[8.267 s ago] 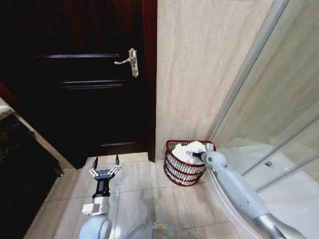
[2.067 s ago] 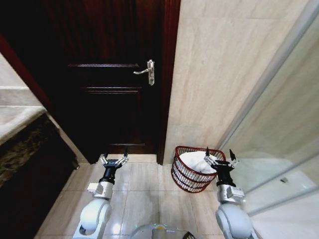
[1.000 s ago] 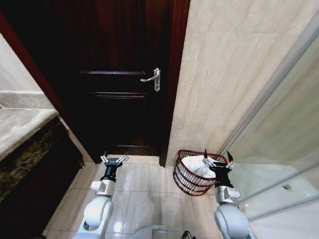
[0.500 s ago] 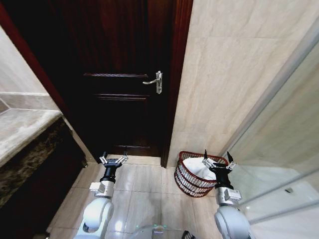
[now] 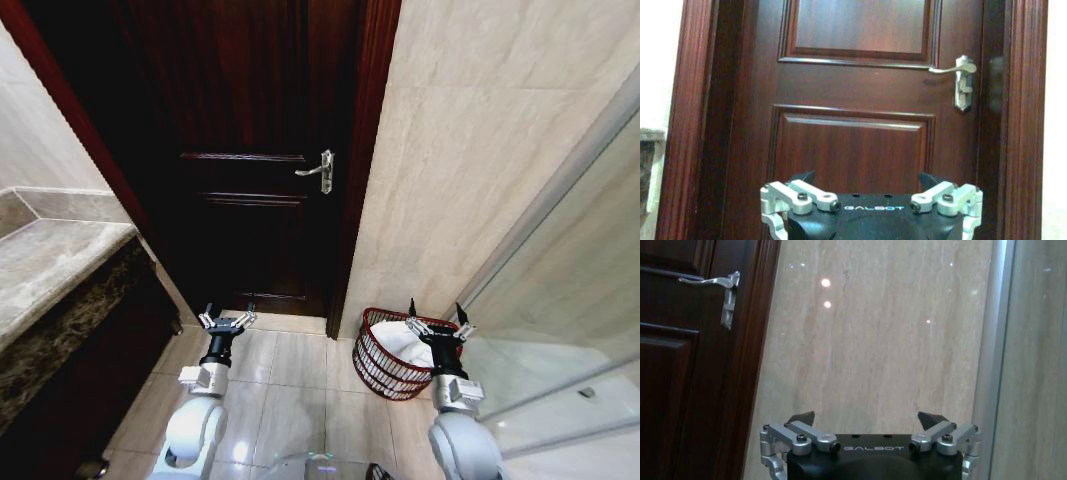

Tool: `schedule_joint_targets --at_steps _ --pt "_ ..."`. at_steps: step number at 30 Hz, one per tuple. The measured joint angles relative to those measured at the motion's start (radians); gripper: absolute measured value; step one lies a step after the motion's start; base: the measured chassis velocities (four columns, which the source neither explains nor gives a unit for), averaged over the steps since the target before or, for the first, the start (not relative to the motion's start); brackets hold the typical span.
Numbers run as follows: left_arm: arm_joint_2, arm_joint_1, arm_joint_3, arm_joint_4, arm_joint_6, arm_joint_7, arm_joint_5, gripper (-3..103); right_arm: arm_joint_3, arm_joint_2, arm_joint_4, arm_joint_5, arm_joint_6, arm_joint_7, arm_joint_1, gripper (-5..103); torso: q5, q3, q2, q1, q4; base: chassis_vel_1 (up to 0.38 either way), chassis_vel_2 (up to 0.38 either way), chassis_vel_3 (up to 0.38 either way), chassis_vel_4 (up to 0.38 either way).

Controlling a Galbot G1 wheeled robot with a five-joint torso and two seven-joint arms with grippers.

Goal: Discard the used towel into the hamper.

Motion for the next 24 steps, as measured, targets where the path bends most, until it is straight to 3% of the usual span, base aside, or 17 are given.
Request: schedule_joint_targets --at_steps 6,24 --pt "0.002 -0.001 0.003 -0.008 0.006 -0.002 -0.010 100 0.028 0.015 0.005 0.005 -0.003 -0.008 0.010 100 0.0000 0.023 0.040 0.017 0.0000 0.000 0.000 0.000 0.000" --pt "0.002 -0.001 0.006 -0.022 0.015 -0.008 0.003 100 0.040 0.018 0.023 0.017 0.000 -0.017 -0.006 100 0.0000 0.062 0.110 0.048 -0.0001 0.000 0.000 0.000 0.000"
